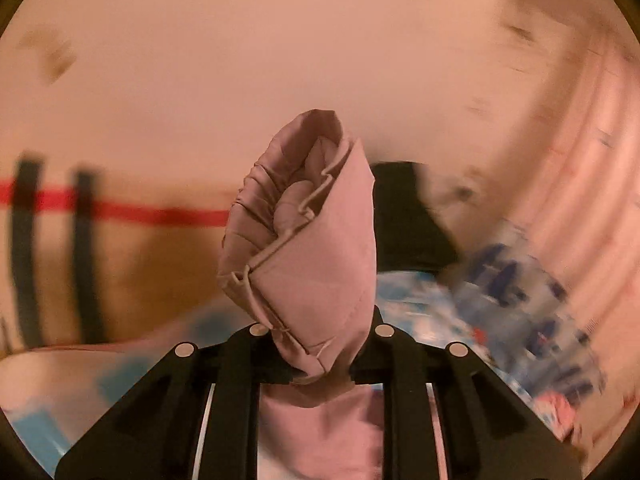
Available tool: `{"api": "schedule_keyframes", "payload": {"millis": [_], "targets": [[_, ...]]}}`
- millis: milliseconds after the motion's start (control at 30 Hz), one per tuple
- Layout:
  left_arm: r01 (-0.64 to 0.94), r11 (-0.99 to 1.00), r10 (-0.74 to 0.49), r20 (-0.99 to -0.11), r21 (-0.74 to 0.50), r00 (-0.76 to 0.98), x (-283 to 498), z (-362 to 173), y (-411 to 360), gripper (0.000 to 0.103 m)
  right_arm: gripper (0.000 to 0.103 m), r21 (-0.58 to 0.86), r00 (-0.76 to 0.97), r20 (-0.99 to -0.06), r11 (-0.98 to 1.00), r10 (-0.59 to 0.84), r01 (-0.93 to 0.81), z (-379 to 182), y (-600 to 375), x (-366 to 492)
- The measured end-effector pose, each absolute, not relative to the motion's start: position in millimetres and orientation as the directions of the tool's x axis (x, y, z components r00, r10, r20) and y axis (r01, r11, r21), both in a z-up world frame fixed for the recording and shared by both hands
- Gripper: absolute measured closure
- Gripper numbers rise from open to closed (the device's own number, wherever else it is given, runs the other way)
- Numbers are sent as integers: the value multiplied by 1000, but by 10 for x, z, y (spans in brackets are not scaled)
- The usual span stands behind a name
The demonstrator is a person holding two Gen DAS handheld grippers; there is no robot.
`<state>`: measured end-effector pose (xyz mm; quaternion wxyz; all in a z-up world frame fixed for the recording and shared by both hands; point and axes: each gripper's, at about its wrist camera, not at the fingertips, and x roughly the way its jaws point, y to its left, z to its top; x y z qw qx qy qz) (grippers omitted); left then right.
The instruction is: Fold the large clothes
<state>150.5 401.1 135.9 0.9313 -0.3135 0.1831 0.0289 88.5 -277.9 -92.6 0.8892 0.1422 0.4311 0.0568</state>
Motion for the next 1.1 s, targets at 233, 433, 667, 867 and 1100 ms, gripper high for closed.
{"api": "schedule_keyframes", "payload": {"millis": [233, 433, 667, 867, 1100], "targets": [[227, 862, -372, -261, -453, 891, 1622, 2145, 1835, 88, 6, 466, 690, -647, 885, 326, 19, -728, -2952, 808], [452, 812, -576, -382, -370, 723, 1681, 1540, -133, 89, 6, 797, 723, -439, 603, 533, 39, -683, -3404, 857], [520, 809, -563, -614, -274, 553, 1854, 86, -1670, 88, 6, 896, 783, -334, 434, 525, 92, -796, -3833, 831], [601, 773, -481, -803, -201, 350, 1906, -691, -2274, 44, 6, 932, 781, -290, 350, 553, 98, -886, -3935, 858], [729, 682, -492, -774, -58, 398, 1522, 52, -2391, 23, 6, 971, 795, -201, 225, 573, 84, -931, -4079, 809]]}}
